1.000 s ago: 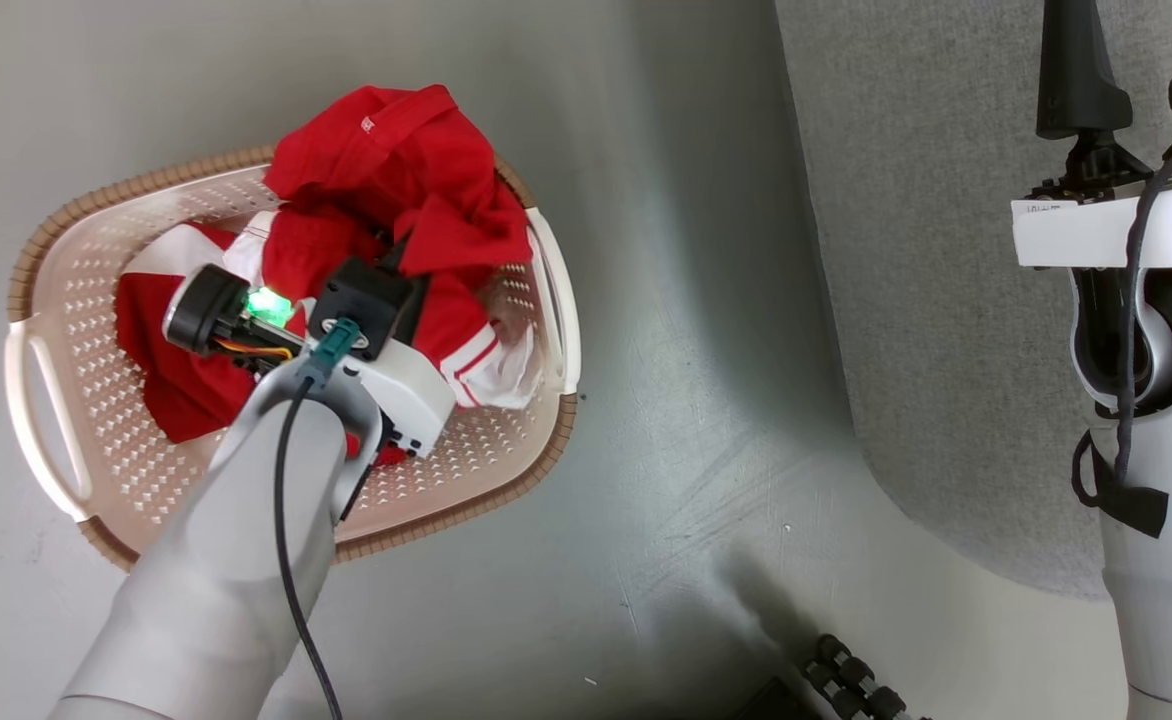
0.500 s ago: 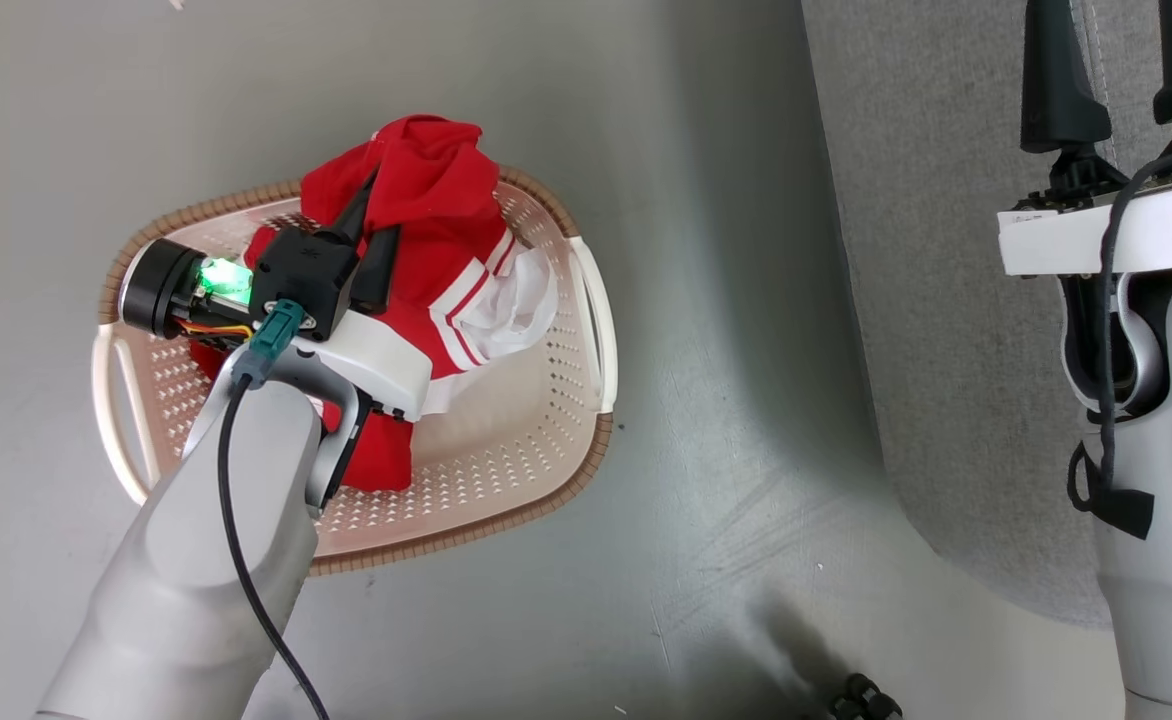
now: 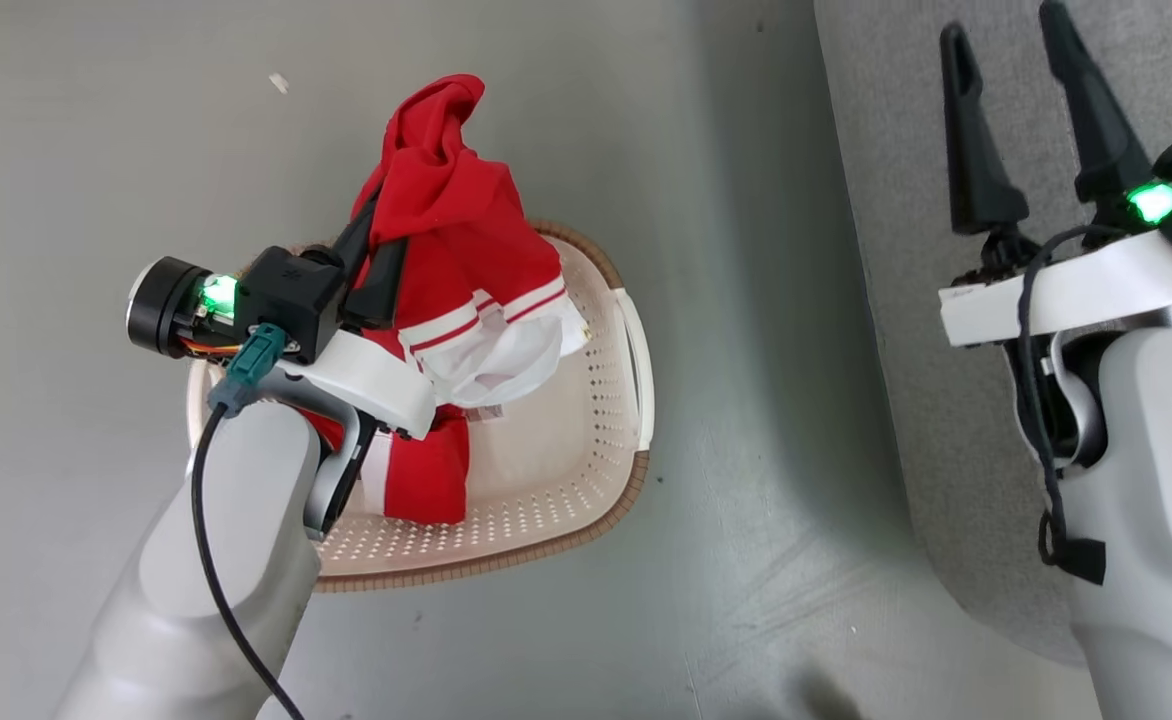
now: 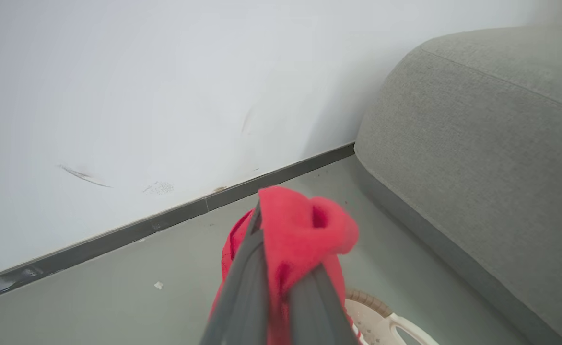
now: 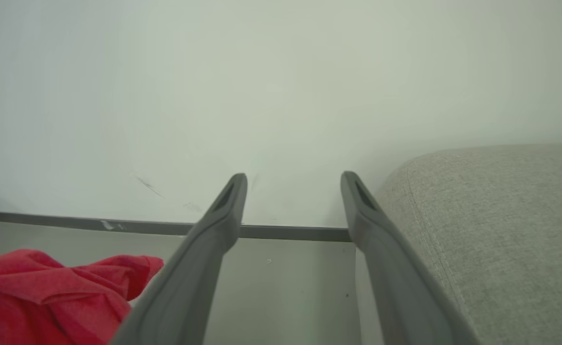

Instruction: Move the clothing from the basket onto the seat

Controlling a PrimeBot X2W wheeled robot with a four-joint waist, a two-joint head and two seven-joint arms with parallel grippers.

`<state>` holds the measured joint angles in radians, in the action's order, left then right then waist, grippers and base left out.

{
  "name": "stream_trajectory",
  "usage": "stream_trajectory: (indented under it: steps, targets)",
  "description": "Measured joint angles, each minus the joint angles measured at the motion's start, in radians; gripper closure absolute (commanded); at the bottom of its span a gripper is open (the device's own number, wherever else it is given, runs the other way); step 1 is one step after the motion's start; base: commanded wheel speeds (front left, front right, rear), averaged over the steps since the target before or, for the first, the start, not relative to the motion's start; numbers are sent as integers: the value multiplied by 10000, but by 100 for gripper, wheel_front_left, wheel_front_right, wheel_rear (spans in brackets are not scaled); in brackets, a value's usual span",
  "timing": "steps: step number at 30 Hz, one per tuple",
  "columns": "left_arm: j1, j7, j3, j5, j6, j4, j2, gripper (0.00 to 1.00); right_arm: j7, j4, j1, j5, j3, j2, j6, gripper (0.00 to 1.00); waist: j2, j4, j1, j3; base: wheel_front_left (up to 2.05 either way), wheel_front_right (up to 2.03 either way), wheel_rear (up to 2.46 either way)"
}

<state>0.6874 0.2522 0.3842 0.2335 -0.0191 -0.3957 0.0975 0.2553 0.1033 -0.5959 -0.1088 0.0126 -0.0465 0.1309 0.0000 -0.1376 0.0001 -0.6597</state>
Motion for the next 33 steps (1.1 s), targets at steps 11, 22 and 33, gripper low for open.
stream_trajectory:
  steps: [11,22,33]
  targets:
    - [-244,0,-255,395,146,424,104,100,-2,384,670,332,389,-13,0,0,0,445,0,1194,0,0,0]
    - [-697,-199,-451,752,265,704,320,100,-2,723,1402,510,1032,-58,0,0,0,862,-1,2475,0,0,0]
    - [-830,-677,-282,1104,397,928,-19,100,-2,1338,2284,568,2376,-276,2,0,0,1198,0,3724,0,0,0]
